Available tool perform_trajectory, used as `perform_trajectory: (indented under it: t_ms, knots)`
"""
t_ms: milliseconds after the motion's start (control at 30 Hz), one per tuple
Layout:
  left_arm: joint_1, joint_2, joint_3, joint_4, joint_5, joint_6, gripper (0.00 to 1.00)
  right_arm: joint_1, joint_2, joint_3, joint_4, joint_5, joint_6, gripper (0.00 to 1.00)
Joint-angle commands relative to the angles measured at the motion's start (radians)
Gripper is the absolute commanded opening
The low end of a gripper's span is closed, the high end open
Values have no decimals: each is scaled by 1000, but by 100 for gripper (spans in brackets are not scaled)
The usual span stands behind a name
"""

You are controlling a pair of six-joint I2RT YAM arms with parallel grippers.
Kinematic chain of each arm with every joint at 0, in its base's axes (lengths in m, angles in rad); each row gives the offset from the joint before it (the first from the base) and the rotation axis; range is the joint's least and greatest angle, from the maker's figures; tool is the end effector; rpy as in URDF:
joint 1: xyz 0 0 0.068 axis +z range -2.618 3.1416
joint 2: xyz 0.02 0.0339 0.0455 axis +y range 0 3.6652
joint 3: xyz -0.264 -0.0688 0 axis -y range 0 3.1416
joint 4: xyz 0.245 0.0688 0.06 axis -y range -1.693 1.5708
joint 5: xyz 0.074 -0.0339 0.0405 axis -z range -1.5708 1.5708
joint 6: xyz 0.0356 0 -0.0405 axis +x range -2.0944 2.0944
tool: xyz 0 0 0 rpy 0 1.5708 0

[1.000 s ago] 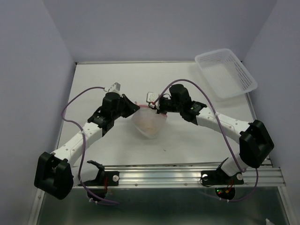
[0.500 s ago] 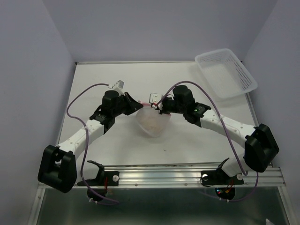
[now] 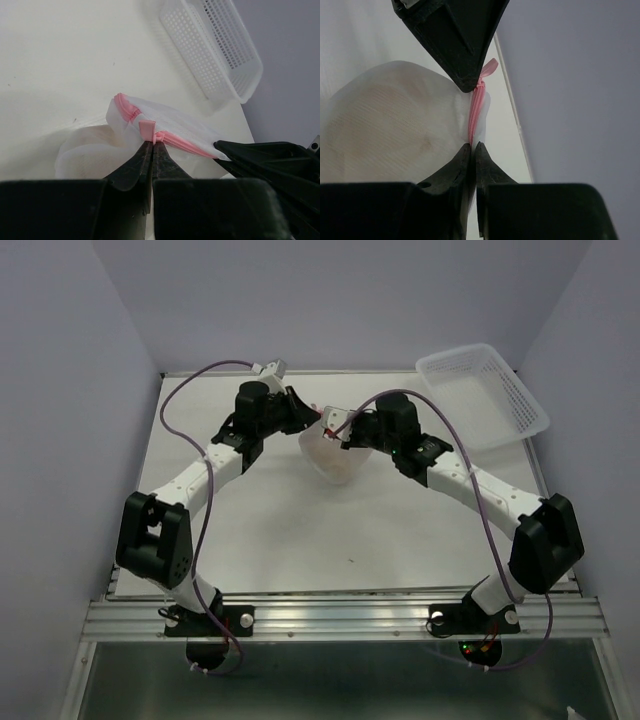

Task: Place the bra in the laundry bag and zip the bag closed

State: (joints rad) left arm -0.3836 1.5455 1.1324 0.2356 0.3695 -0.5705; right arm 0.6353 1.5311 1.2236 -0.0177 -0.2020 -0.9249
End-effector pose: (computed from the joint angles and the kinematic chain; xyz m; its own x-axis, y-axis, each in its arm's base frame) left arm 0.3358 -0.1494 0.3151 -0.5043 -0.3395 -0.7940 0.4827 0.6515 -0.5852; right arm 0.2890 0.2220 0.3255 0.4317 -0.6537 -0.6216 -0.6474 0.2553 -0.7181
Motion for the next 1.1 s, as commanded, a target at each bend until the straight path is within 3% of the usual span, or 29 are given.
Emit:
perform_trajectory:
  t_ms: [0, 167, 333, 367, 467, 633, 667, 700, 800, 933, 1067]
  knots:
    - [55, 65, 82, 76, -96, 95, 0, -11, 27, 48, -47, 55, -25, 12]
    - [64, 197, 84, 163, -46, 71, 0, -11, 125, 54, -31, 139, 8, 14]
    - [68, 202, 14, 243, -7, 38, 0, -11, 138, 42, -37, 127, 78, 25]
    - [68, 177, -24, 254, -7, 38, 0, -11, 129, 33, -47, 69, 98, 30]
    - [68, 122, -84, 269, -24, 46, 0, -11, 75, 4, -45, -78, 181, 64]
    - [66, 58, -152, 278, 8, 81, 0, -11, 8, -27, -42, -302, 352, 90]
    - [63, 39, -173, 280, 14, 93, 0, -11, -12, -35, -22, -318, 383, 100]
    - [61, 28, -184, 280, 19, 103, 1, -11, -22, -45, -15, -313, 409, 100]
    - [40, -11, -229, 280, 17, 145, 4, -11, -63, -61, 56, -210, 543, 100]
    - [-4, -59, -284, 280, -23, 181, 7, -11, -83, -47, 110, 167, 849, 100]
    - [-17, -88, -354, 286, -84, 153, 8, -20, -39, -6, 73, 395, 1038, 100]
